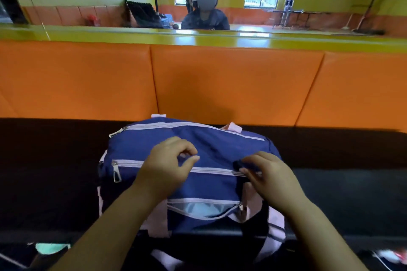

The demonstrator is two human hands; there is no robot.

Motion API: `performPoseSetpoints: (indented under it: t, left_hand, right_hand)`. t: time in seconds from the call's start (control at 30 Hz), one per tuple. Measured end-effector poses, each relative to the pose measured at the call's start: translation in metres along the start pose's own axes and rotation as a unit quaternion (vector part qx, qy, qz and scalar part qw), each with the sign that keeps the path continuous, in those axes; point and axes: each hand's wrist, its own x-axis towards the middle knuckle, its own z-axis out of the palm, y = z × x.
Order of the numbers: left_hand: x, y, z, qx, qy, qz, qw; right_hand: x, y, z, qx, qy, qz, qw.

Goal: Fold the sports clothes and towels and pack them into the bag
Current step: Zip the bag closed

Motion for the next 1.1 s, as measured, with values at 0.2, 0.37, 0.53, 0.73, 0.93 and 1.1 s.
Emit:
performPoseSetpoints:
  t: [0.2, 0.37, 0.53, 0.73, 0.93, 1.1]
  left_hand:
    - [-0.036, 0.016, 0.081, -0.021, -0.068, 0.055, 0.996]
    - [-0.054, 0.02, 0.12, 0.071, -0.104, 0.082, 0.989]
    - [-0.054, 0.023, 0.133, 0.182, -0.104, 0.081, 0.974]
    - [-0.049, 0.024, 0.142, 0.199, -0.052, 0.132, 0.97]
    - [-0.05, 0.012, 0.15, 0.235, -0.061, 0.209, 0.947]
    - [-0.052, 0.012, 0.151, 0.25, -0.064, 0.214, 0.942]
  right_hand:
    - [-0.055, 0.024, 0.009, 0.013, -0.005, 0.011, 1.0]
    - [-0.064, 0.022, 0.027, -0.042, -0.027, 0.032, 0.998]
    - [-0.056, 0.024, 0.03, 0.052, -0.029, 0.062, 0.996]
    - [-0.061, 0.033, 0.039, 0.094, -0.029, 0.086, 0.991]
    - [-0.063, 0.039, 0.045, 0.141, -0.006, 0.103, 0.985]
    - [-0.063, 0.039, 0.045, 0.167, 0.014, 0.096, 0.981]
